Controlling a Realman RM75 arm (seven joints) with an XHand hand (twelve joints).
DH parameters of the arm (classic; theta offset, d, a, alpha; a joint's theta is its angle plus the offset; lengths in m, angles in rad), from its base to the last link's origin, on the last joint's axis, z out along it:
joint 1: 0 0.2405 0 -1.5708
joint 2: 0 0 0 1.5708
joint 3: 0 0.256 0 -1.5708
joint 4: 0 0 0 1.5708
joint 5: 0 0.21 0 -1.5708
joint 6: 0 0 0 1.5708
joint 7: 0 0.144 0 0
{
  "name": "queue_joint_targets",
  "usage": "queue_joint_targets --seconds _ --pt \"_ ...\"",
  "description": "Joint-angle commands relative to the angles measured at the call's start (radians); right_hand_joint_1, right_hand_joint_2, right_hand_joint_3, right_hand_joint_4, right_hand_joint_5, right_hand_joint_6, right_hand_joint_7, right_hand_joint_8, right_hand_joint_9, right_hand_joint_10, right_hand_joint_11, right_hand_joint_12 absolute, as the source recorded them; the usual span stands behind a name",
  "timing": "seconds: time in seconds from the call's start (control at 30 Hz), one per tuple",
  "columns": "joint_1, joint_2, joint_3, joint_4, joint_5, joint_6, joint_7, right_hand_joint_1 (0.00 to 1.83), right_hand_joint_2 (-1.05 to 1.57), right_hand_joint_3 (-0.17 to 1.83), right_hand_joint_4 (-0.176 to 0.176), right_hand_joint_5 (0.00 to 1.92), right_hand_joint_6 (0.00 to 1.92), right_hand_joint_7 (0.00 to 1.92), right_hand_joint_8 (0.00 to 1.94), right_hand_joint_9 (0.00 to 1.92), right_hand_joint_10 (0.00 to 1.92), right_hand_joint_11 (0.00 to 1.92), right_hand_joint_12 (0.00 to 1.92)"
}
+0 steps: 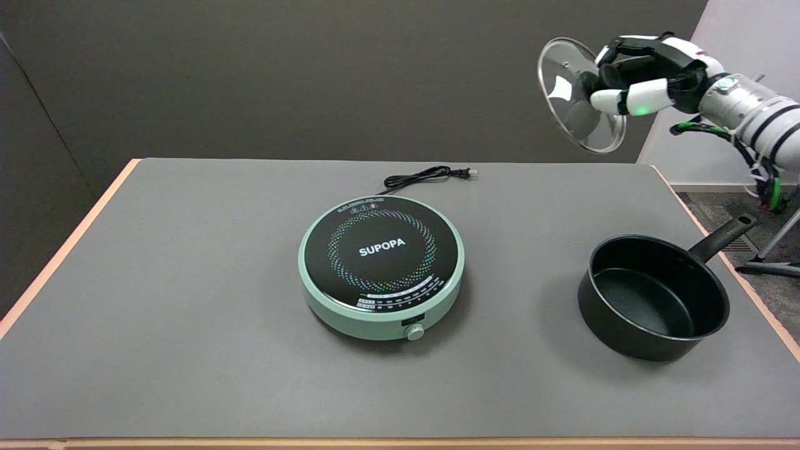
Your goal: Place the pot lid onto the table.
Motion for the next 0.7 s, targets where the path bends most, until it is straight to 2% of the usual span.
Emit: queue_joint_targets --seconds 0.03,0.2,0.4,0.6,0.7 --pt "0.579 -0.092 -0.499 0.031 0.004 -0.115 -0.185 1.36 0.80 0.80 0.176 0.58 1.46 0.86 1.46 0.75 1.88 0.59 1.69" --pt "0.655 -0.096 -0.592 0.038 0.003 -0.116 -0.208 1.36 0.80 0.80 0.176 0.58 1.47 0.86 1.46 0.75 1.88 0.59 1.69" --pt "0.830 -0.118 -0.757 0.054 -0.013 -0.139 -0.245 1.36 0.79 0.80 0.176 0.59 1.46 0.86 1.46 0.77 1.87 0.60 1.68" --pt "0.881 -0.131 -0.829 0.069 -0.126 -0.270 -0.246 1.36 0.78 0.81 0.176 0.60 1.46 0.87 1.45 0.77 1.86 0.61 1.65" --pt "0.950 -0.134 -0.918 0.081 -0.150 -0.335 -0.245 1.36 0.78 0.82 0.176 0.60 1.47 0.87 1.45 0.78 1.86 0.62 1.64"
